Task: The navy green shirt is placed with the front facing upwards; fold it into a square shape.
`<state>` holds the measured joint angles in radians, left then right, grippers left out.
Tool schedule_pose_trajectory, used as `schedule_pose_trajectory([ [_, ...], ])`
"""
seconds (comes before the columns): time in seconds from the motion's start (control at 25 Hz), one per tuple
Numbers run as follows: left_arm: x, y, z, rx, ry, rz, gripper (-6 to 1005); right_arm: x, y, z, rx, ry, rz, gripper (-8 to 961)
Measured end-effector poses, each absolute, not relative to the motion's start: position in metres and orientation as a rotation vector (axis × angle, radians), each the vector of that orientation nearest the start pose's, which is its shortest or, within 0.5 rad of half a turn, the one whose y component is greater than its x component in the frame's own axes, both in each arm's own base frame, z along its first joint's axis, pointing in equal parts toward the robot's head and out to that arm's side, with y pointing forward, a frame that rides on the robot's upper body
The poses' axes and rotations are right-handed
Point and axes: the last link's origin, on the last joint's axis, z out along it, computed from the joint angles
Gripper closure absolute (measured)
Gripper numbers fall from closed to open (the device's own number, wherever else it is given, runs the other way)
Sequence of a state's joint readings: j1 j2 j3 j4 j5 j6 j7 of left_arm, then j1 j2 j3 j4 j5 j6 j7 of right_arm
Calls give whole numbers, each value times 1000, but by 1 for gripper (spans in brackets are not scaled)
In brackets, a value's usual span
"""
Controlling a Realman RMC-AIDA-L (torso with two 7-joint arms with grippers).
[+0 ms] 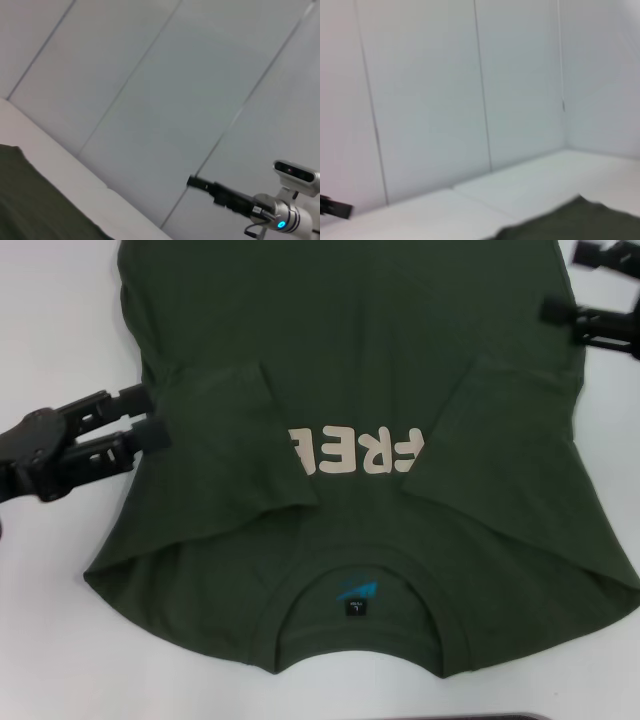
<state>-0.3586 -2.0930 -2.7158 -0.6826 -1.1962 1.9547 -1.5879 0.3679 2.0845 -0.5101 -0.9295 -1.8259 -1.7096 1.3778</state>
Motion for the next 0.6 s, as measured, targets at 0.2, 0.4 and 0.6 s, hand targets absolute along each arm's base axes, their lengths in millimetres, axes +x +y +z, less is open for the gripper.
schedule_pose_trajectory([
  [0.2,-292,242,42,-2587,-1024,-1190,159,286,275,89,-2472,529,980,59],
  [0.4,-302,225,27,-2657,-1247,-1077,159,295,259,82,-2501,831,1051,62],
  [0.6,-321,212,26,-2485,-1765,-958,159,302,253,74,-2546,1038,981,68],
])
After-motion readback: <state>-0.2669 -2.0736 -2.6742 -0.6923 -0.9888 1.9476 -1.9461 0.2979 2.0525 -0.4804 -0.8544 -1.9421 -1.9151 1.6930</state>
